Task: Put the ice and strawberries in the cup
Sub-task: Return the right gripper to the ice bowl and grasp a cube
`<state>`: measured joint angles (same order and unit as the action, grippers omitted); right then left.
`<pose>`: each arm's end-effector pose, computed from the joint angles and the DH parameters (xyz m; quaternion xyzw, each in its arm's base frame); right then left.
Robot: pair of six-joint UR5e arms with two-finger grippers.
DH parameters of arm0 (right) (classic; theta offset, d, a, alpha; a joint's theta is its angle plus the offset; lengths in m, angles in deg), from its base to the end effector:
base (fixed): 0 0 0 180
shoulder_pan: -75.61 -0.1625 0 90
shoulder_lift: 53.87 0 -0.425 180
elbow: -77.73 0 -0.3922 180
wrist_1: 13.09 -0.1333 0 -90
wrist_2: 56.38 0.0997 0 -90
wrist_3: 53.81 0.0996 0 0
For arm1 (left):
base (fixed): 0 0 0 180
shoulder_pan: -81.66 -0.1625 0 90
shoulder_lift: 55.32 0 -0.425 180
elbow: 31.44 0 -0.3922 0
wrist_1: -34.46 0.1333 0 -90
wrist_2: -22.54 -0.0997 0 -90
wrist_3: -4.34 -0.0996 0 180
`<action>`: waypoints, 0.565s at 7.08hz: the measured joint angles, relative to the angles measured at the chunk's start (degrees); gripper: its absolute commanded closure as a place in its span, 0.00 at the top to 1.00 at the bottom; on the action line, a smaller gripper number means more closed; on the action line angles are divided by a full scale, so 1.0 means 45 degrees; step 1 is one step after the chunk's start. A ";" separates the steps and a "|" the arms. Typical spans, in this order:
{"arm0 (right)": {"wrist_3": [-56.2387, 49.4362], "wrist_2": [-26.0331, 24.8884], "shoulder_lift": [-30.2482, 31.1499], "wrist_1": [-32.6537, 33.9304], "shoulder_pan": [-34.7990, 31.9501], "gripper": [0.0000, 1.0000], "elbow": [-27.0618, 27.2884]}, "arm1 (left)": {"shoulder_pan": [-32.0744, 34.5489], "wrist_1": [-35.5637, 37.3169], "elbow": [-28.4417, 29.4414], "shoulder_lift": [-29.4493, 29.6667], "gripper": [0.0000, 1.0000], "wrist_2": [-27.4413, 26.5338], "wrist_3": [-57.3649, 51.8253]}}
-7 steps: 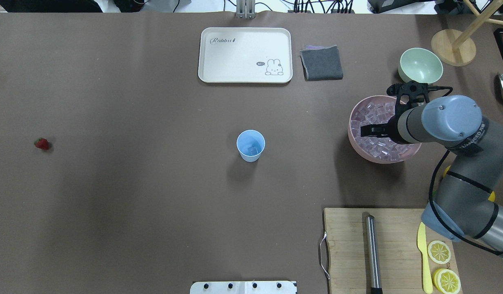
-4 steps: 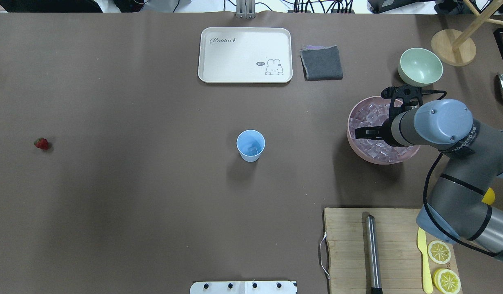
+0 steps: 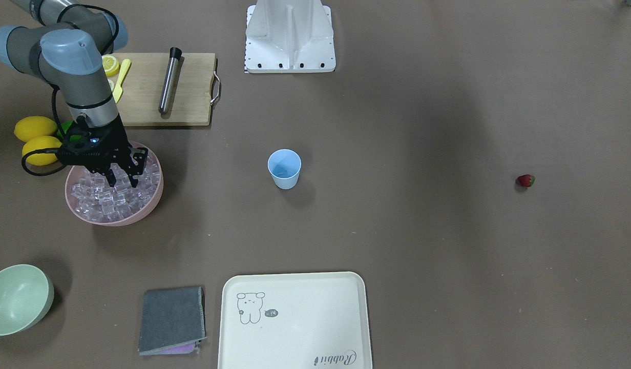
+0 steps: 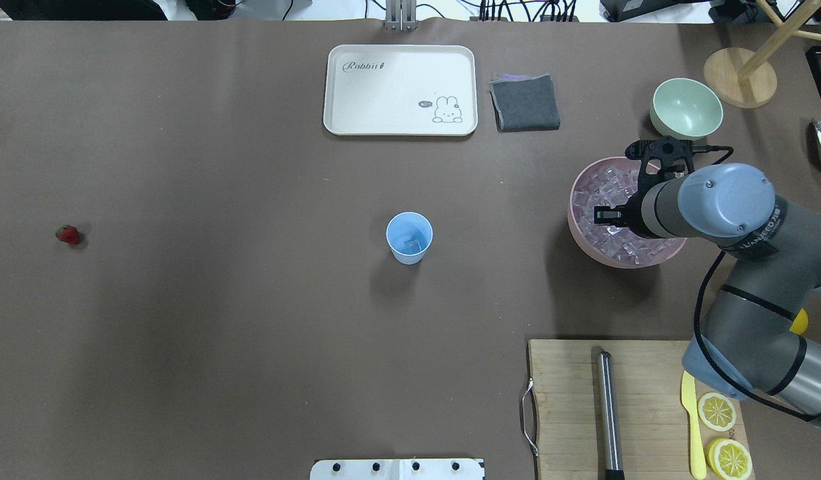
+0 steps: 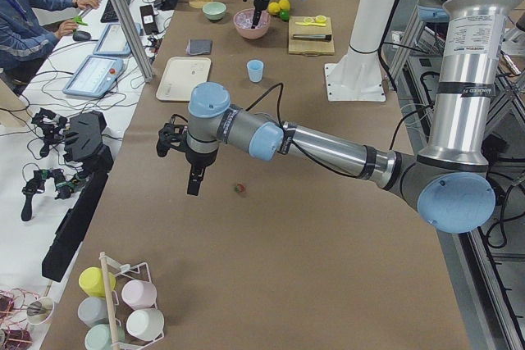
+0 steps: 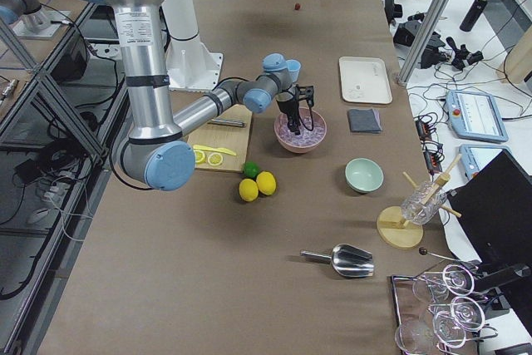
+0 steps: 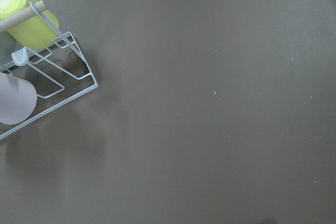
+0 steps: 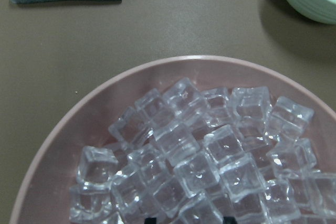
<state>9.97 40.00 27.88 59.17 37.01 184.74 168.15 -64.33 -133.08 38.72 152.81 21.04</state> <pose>-0.3583 -0.4425 0.4201 0.1524 -0.3367 0.0799 0.9258 -0.0364 -0.5330 0.5083 0.1369 0.3661 -0.0329 0.9199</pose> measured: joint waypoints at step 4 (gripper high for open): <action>-0.0403 0.0208 0.0172 0.0149 -0.0775 0.00 0.0486 | -0.0054 0.0000 0.0023 0.0000 0.98 0.0015 0.0000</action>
<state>8.15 40.94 28.66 59.84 33.52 186.93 167.91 -64.33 -132.98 38.72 152.88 21.04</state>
